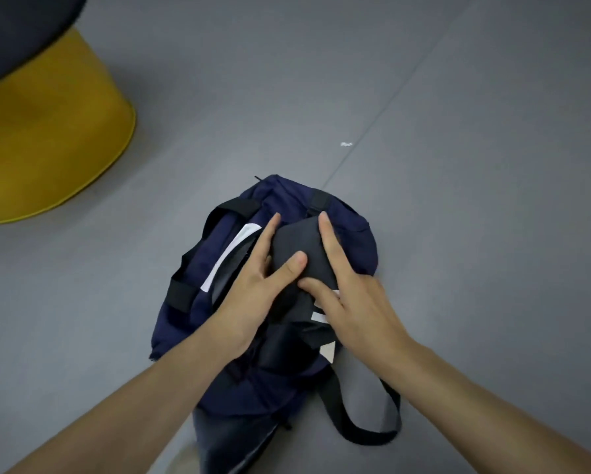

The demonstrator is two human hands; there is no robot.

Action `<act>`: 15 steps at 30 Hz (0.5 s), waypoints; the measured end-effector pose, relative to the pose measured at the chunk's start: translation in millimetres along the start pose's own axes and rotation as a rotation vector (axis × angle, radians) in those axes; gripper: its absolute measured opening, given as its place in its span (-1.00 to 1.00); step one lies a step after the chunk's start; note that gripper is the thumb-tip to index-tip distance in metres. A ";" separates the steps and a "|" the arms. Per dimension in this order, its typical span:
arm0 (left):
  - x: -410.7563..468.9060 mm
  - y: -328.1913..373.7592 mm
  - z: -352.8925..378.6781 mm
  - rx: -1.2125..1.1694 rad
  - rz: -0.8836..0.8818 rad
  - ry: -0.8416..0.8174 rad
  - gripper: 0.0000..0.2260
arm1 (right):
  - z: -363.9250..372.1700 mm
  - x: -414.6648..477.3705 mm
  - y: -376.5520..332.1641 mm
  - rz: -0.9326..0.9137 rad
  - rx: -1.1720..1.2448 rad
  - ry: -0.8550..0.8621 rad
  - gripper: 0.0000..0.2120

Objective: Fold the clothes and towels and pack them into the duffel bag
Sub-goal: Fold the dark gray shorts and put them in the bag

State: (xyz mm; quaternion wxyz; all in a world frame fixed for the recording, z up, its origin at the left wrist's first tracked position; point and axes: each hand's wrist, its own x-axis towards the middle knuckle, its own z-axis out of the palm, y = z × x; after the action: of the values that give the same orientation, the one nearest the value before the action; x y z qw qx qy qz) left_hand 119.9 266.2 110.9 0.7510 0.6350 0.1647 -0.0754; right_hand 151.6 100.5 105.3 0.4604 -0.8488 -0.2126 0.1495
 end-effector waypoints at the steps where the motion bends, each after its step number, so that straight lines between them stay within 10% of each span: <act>1: 3.6 -4.8 -6.7 -0.010 -0.002 0.039 -0.29 | 11.9 5.0 1.1 0.004 -0.040 0.010 -0.25; 8: 8.9 -40.1 -43.3 -0.048 -0.113 0.101 -0.40 | 95.3 14.7 8.9 0.139 0.086 0.072 -0.33; 15: 21.0 -28.6 -81.6 0.524 0.170 0.282 -0.17 | 110.9 10.6 34.9 0.171 -0.127 0.041 -0.47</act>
State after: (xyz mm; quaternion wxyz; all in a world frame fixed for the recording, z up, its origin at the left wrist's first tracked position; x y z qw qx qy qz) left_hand 117.9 342.9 65.7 0.5351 0.8226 0.1887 0.0366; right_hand 118.7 168.4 16.2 0.3957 -0.8941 -0.1392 0.1571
